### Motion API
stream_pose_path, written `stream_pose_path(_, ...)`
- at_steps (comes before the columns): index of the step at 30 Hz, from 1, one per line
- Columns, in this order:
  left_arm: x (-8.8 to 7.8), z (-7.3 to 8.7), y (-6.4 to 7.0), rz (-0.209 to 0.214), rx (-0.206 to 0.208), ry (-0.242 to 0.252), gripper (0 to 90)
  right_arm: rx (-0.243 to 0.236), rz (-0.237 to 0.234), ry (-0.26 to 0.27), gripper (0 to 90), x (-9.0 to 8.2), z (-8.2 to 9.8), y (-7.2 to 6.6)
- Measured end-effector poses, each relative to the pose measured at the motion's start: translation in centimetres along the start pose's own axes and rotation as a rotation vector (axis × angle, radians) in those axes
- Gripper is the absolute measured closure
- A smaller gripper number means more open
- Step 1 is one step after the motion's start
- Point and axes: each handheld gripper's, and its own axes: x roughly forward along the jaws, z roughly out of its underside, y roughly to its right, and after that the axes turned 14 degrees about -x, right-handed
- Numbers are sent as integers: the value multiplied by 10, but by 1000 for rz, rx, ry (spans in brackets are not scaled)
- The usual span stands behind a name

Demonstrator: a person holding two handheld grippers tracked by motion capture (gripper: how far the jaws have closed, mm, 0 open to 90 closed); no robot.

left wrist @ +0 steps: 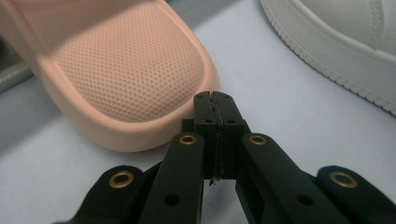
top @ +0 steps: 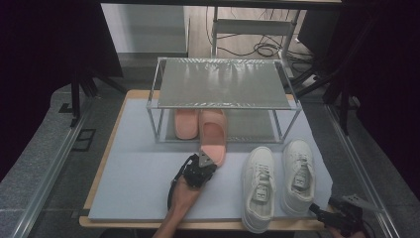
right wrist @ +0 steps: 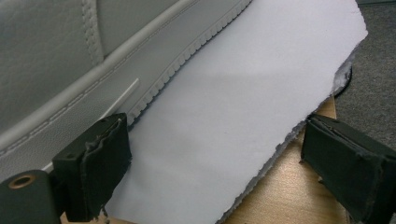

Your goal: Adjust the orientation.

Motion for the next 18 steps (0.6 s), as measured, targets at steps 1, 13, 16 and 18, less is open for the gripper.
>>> stream_pose_path(1, 0, -3, 0, 1, 2, 12, 895, -1, 0, 1, 79, 0, 0, 0)
stream_pose_path(13, 4, -24, -5, -43, 14, 43, 894, -3, -1, 1, 79, 0, 0, 0)
stream_pose_path(16, 6, -26, -7, -51, 12, 46, 894, -3, -1, 1, 78, 0, 0, 0)
stream_pose_path(18, 8, -28, -8, -56, 5, 49, 893, -4, -1, -1, 78, 0, 0, 0)
